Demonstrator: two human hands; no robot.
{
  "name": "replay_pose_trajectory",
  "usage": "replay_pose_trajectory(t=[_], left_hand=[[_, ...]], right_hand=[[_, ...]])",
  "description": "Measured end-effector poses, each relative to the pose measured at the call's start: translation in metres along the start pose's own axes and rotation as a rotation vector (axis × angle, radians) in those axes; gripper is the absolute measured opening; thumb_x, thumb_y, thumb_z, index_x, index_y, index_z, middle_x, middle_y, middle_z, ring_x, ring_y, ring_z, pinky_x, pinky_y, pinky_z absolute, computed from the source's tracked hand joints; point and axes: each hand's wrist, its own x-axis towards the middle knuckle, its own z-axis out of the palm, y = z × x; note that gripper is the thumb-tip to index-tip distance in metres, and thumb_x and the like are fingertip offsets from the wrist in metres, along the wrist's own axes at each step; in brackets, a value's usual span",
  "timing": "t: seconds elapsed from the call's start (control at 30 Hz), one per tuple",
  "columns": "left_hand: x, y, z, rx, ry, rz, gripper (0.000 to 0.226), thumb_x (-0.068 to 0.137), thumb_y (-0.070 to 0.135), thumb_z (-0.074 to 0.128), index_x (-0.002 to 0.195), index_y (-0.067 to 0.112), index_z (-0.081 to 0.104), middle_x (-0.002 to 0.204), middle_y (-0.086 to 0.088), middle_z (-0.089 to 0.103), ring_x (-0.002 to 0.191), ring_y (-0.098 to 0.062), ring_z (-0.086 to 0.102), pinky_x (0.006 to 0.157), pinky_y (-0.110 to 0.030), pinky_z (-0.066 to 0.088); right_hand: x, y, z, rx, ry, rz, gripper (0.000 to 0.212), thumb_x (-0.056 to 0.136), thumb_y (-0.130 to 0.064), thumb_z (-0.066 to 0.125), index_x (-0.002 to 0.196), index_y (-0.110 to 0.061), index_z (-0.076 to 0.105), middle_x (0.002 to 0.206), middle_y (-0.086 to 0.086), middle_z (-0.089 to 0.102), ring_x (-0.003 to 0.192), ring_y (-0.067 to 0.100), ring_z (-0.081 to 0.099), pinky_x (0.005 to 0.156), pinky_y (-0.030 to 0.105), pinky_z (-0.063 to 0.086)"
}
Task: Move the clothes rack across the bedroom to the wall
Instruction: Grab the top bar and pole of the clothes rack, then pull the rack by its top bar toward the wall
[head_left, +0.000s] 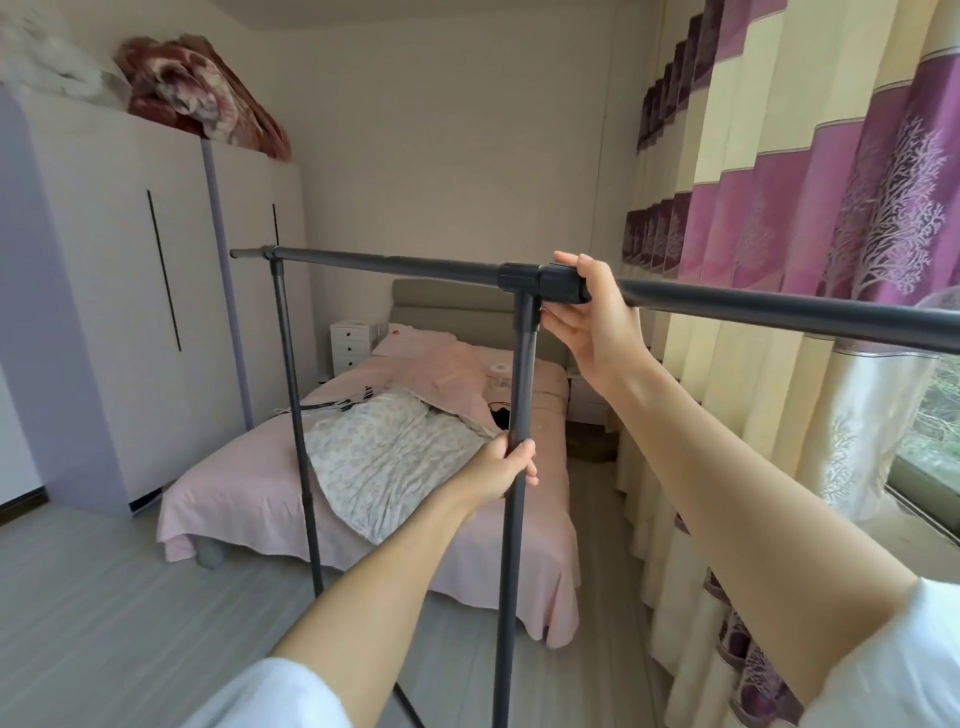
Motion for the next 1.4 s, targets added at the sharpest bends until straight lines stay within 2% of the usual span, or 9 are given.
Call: replay_pose_trajectory(t=[0.13,0.23,0.4,0.53,0.77,0.93,1.03,1.17,1.4], left_hand=[[0.002,-0.009,0.002,0.163,0.142,0.054,0.044,0.097,0.028,0.034,0.121,-0.007,0.040,0.079,-0.002,0.055,0.088,-0.020,0.062,0.104,-0.039,0.039],[-0.002,-0.014,-0.008,0.167,0.218,0.069,0.027,0.097,0.026,0.035,0.106,0.002,0.045,0.072,0.002,0.052,0.072,-0.011,0.057,0.077,-0.024,0.040],[-0.018,-0.025,-0.056,0.220,0.329,0.034,0.018,0.096,0.027,0.035,0.097,0.011,0.040,0.076,0.001,0.053,0.073,-0.013,0.056,0.064,-0.017,0.040],[-0.038,-0.037,-0.105,0.223,0.448,-0.023,0.017,0.096,0.024,0.035,0.097,0.008,0.040,0.076,0.000,0.051,0.079,-0.020,0.055,0.078,-0.029,0.044],[-0.064,-0.067,-0.192,0.229,0.633,-0.137,0.021,0.095,0.030,0.037,0.098,0.010,0.042,0.094,-0.009,0.057,0.082,-0.019,0.058,0.073,-0.028,0.042],[-0.068,-0.081,-0.267,0.532,0.627,-0.199,0.030,0.093,0.039,0.041,0.095,0.010,0.048,0.101,-0.008,0.060,0.092,-0.024,0.054,0.076,-0.032,0.039],[-0.075,-0.071,-0.329,0.729,0.683,-0.129,0.040,0.087,0.044,0.051,0.109,0.010,0.050,0.118,-0.010,0.054,0.109,-0.025,0.051,0.090,-0.036,0.043],[-0.081,-0.029,-0.399,1.022,1.049,0.144,0.058,0.080,0.049,0.057,0.124,0.014,0.041,0.128,-0.012,0.044,0.120,-0.029,0.039,0.093,-0.039,0.038],[-0.037,0.012,-0.496,1.322,0.897,-0.009,0.076,0.083,0.066,0.030,0.145,0.029,0.006,0.158,-0.004,0.010,0.145,-0.028,-0.010,0.112,-0.060,-0.005]], right_hand=[[0.003,0.007,0.002,0.006,-0.076,-0.005,0.016,0.092,-0.021,0.049,0.096,-0.020,0.065,0.117,0.010,0.054,0.114,0.026,0.056,0.104,0.039,0.044],[0.006,0.015,0.012,0.029,-0.116,0.013,0.018,0.091,-0.021,0.051,0.101,-0.017,0.064,0.119,0.013,0.053,0.114,0.027,0.057,0.103,0.039,0.046],[0.011,0.035,0.055,0.069,-0.284,0.070,0.022,0.089,-0.027,0.053,0.103,-0.018,0.067,0.114,0.008,0.058,0.112,0.024,0.060,0.103,0.038,0.045],[0.014,0.057,0.103,0.118,-0.415,0.148,0.032,0.090,-0.034,0.053,0.116,-0.018,0.062,0.123,0.008,0.058,0.111,0.019,0.061,0.098,0.029,0.048],[0.019,0.103,0.178,0.116,-0.447,0.204,0.041,0.090,-0.039,0.054,0.123,-0.015,0.055,0.116,0.004,0.066,0.106,0.017,0.065,0.096,0.031,0.047],[0.039,0.138,0.240,0.176,-0.413,0.226,0.035,0.093,-0.037,0.048,0.114,-0.009,0.053,0.126,0.013,0.061,0.109,0.020,0.063,0.087,0.029,0.048],[0.057,0.160,0.274,0.226,-0.360,0.204,0.045,0.095,-0.036,0.045,0.124,-0.002,0.045,0.127,0.015,0.060,0.106,0.021,0.064,0.092,0.030,0.048],[0.084,0.180,0.306,0.237,-0.353,0.188,0.052,0.095,-0.037,0.044,0.125,0.005,0.046,0.123,0.021,0.061,0.105,0.024,0.065,0.090,0.029,0.049],[0.123,0.219,0.339,0.218,-0.320,0.208,0.054,0.097,-0.042,0.036,0.119,0.006,0.050,0.122,0.022,0.062,0.106,0.024,0.064,0.093,0.034,0.048]])
